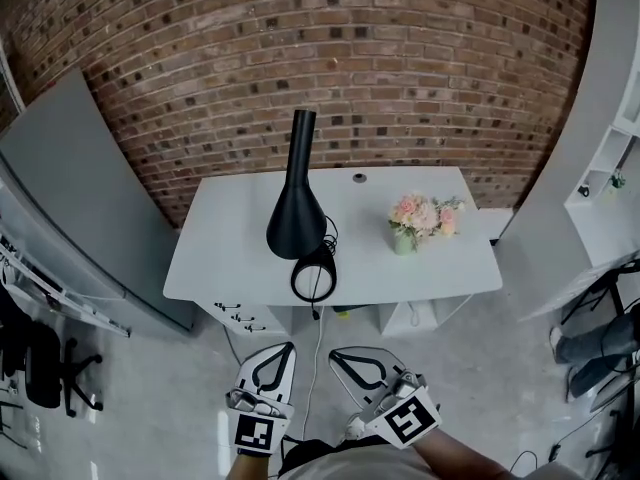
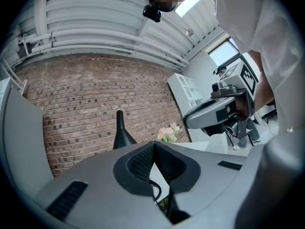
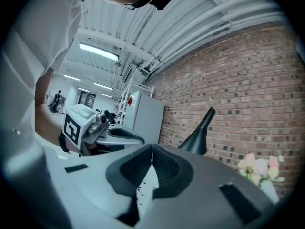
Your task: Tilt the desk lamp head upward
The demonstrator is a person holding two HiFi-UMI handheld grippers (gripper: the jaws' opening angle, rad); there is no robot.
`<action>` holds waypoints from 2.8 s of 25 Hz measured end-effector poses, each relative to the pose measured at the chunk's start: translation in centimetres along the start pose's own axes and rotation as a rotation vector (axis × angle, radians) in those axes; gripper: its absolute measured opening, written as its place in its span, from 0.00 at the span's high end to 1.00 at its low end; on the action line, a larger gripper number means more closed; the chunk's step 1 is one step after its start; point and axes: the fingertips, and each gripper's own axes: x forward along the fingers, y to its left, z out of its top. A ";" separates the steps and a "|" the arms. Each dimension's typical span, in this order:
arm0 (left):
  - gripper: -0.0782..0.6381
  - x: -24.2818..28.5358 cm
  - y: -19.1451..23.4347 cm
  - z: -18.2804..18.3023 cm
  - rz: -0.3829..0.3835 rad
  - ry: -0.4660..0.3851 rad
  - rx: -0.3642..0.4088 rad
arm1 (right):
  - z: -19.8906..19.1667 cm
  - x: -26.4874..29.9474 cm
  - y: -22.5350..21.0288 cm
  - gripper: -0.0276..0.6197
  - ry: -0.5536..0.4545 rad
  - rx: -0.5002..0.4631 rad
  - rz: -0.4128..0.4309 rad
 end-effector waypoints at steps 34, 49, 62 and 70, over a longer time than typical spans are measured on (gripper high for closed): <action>0.88 13.1 8.0 -8.9 -0.075 0.003 -0.177 | -3.3 9.2 -11.7 0.93 0.090 0.032 -0.116; 0.81 15.7 8.7 -14.2 -0.104 0.059 -0.285 | -5.0 12.2 -13.2 0.93 0.158 0.039 -0.115; 0.88 18.1 10.0 -14.6 -0.093 -0.045 -0.243 | -6.3 13.0 -14.2 0.93 0.222 0.029 -0.158; 0.88 20.1 10.4 -14.2 -0.118 -0.086 -0.202 | -6.8 13.2 -15.6 0.93 0.228 0.030 -0.193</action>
